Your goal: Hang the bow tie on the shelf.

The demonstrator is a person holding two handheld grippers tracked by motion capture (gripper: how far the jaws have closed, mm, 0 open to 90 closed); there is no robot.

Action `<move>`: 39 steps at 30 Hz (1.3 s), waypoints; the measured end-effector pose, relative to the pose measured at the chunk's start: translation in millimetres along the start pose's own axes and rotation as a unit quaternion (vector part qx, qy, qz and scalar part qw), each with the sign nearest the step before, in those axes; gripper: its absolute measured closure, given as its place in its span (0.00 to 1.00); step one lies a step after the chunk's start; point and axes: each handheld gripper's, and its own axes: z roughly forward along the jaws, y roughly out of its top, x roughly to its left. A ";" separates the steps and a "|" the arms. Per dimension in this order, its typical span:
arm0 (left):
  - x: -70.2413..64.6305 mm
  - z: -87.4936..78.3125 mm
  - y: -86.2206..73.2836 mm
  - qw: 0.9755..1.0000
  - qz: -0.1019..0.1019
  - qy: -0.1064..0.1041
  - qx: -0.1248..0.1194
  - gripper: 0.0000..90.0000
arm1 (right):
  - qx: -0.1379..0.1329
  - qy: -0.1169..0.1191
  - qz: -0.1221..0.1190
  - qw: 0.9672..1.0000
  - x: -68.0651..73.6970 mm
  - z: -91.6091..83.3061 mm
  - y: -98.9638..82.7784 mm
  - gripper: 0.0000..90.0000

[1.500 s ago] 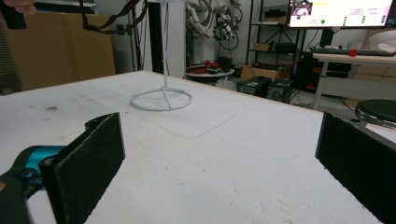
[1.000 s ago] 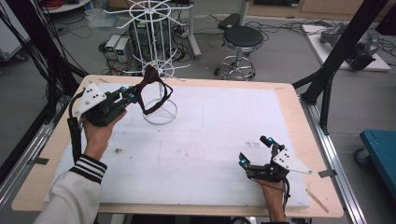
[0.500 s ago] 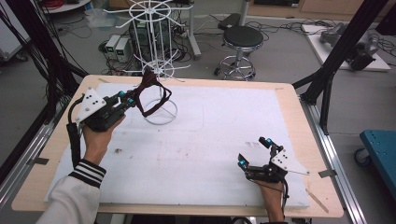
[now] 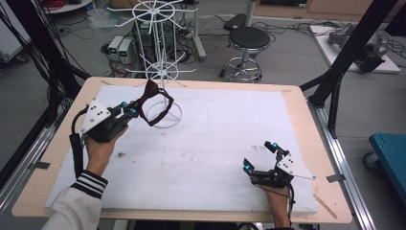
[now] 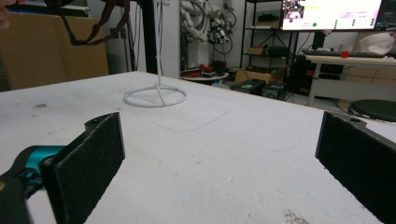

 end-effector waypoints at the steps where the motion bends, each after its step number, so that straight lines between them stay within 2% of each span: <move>1: -0.1 0.5 -0.9 1.000 -0.002 0.001 0.003 0.94 | -0.001 0.000 0.000 1.000 -0.2 -0.2 -0.4 0.01; 11: 1.4 12.3 -10.5 0.999 -0.007 0.000 0.048 0.94 | -0.004 -0.001 0.005 1.000 0.3 -0.5 -2.3 0.01; 20: 5.0 22.0 -19.4 0.997 -0.010 0.002 0.076 0.94 | -0.009 -0.001 0.006 1.000 0.2 -1.0 -3.9 0.01; 26: 7.6 22.4 -20.8 0.997 -0.019 -0.003 0.074 0.93 | -0.012 -0.002 0.005 1.000 0.3 -1.6 -4.4 0.01; 28: 8.9 22.2 -21.2 0.997 -0.025 -0.009 0.072 0.89 | -0.012 -0.002 0.007 1.000 0.5 -1.6 -4.5 0.01; 30: 11.2 22.0 -21.8 0.997 -0.037 -0.020 0.065 0.77 | -0.012 -0.001 0.006 1.000 0.4 -1.7 -4.6 0.01; 31: 12.4 21.8 -21.8 0.997 -0.044 -0.027 0.059 0.66 | -0.014 -0.001 0.003 1.000 -0.1 -1.6 -4.6 0.01; 33: 14.5 22.1 -22.2 0.997 -0.055 -0.039 0.048 0.36 | -0.016 -0.002 0.000 1.000 -0.4 -1.5 -4.6 0.01; 35: 15.1 24.0 -23.8 0.995 -0.054 -0.070 0.036 0.05 | -0.016 -0.002 0.003 1.000 -0.3 -1.9 -4.8 0.01; 36: 14.4 23.2 -24.2 0.994 -0.047 -0.090 0.032 0.02 | -0.017 -0.002 0.004 1.000 -0.4 -1.9 -4.8 0.01; 37: 14.0 22.8 -24.1 0.994 -0.041 -0.098 0.031 0.02 | -0.017 -0.002 0.004 1.000 -0.4 -2.0 -4.9 0.01; 39: 12.9 21.2 -23.5 0.991 -0.042 -0.122 0.027 0.02 | -0.016 -0.002 0.004 1.000 -0.4 -2.0 -4.9 0.01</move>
